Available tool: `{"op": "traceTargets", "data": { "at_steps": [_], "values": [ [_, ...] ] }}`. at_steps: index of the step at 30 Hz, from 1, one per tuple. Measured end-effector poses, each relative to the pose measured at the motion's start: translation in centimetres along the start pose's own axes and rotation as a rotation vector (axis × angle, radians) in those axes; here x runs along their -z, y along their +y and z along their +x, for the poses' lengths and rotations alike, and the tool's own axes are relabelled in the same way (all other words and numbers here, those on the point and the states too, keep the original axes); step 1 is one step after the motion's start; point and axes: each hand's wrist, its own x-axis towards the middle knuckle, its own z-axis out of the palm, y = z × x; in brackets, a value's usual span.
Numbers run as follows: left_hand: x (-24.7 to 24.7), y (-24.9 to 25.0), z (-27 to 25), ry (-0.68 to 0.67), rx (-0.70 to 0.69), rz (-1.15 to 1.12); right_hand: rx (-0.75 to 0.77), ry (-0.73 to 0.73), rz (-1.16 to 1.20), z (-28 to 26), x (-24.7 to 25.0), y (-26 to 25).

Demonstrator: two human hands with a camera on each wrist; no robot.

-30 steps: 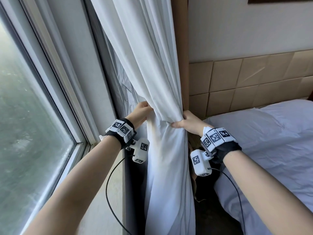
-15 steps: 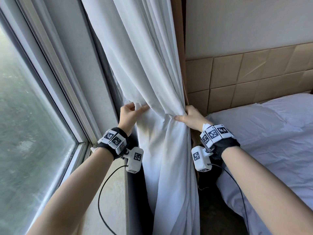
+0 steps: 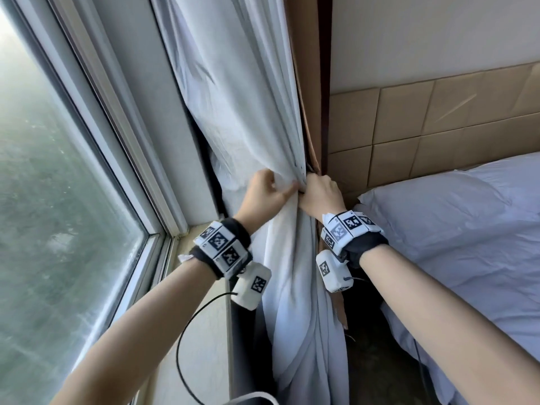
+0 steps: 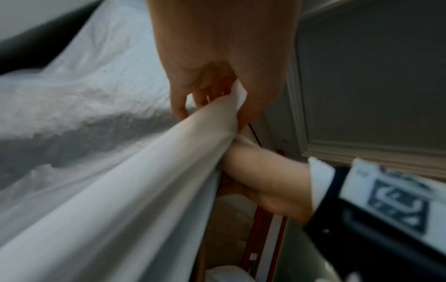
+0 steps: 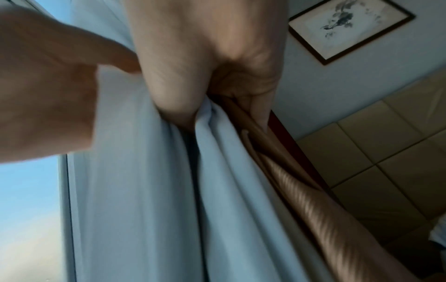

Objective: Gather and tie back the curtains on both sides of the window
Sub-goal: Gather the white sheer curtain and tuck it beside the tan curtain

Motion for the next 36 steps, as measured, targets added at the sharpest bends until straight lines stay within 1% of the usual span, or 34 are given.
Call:
{"op": "traceTargets", "data": {
  "at_steps": [2,5,6,7,8,9,10,11,12,14,15,16,17,18,21,22,23,25,26,28,31,33,36],
  "values": [
    [-1.5,0.5,0.7,-0.048,0.013,0.091,-0.003,-0.011,0.033,-0.3,0.2,0.2],
    [-3.0,0.8,0.9,-0.098,0.106,0.151,-0.062,-0.026,0.102,-0.3,0.7,1.6],
    [-3.3,0.8,0.8,-0.118,0.123,0.163,-0.073,-0.049,0.106,-0.2,1.0,2.1],
    [-3.5,0.8,0.6,-0.149,0.138,0.159,-0.081,-0.103,0.128,0.0,1.1,2.7],
    [-3.6,0.7,0.6,-0.181,0.152,0.128,-0.087,-0.183,0.176,0.1,1.4,3.1],
    [-3.6,0.9,0.6,-0.228,0.183,0.052,-0.102,-0.283,0.255,0.3,1.7,3.4],
    [-3.5,1.2,0.5,-0.286,0.221,-0.073,-0.122,-0.369,0.325,0.5,1.9,3.5],
    [-3.3,1.4,0.5,-0.351,0.266,-0.192,-0.124,-0.395,0.334,0.6,2.1,3.6],
    [-3.1,1.4,0.6,-0.417,0.295,-0.264,-0.115,-0.363,0.287,0.8,2.1,3.6],
    [-2.5,1.2,0.7,-0.534,0.29,-0.263,-0.105,-0.19,0.156,1.0,1.5,4.1],
    [-2.2,0.9,0.8,-0.567,0.272,-0.248,-0.102,-0.112,0.125,0.9,1.3,4.4],
    [-1.8,0.4,1.1,-0.549,0.259,-0.247,-0.091,-0.063,0.118,0.8,1.1,4.6],
    [-1.3,-0.3,1.4,-0.475,0.252,-0.265,-0.078,-0.047,0.124,0.6,1.0,4.8],
    [-0.7,-1.0,1.9,-0.358,0.246,-0.289,-0.068,-0.049,0.13,0.4,1.1,4.9],
    [1.7,-4.2,3.0,0.109,0.24,-0.225,-0.065,-0.056,0.143,0.4,1.5,5.2],
    [2.6,-5.5,3.4,0.223,0.278,-0.212,-0.067,-0.058,0.15,0.4,1.6,5.3],
    [3.2,-6.4,3.8,0.286,0.337,-0.236,-0.065,-0.058,0.154,0.3,1.8,5.4],
    [4.3,-8.1,4.3,0.27,0.485,-0.306,-0.049,-0.069,0.153,-0.1,2.0,5.3],
    [4.5,-8.7,4.6,0.232,0.516,-0.33,-0.034,-0.076,0.16,-0.3,2.1,5.2],
    [4.4,-9.4,4.9,0.163,0.471,-0.369,-0.011,-0.097,0.193,-0.7,2.1,5.1],
    [3.9,-8.4,5.7,0.159,0.352,-0.427,0.008,-0.141,0.219,-1.0,2.0,4.8],
    [4.0,-7.9,6.9,0.175,0.34,-0.485,0.004,-0.148,0.209,-1.1,1.9,4.6],
    [4.6,-7.8,8.9,0.211,0.364,-0.552,0.001,-0.143,0.218,-1.2,1.7,4.7]
  ]
}}
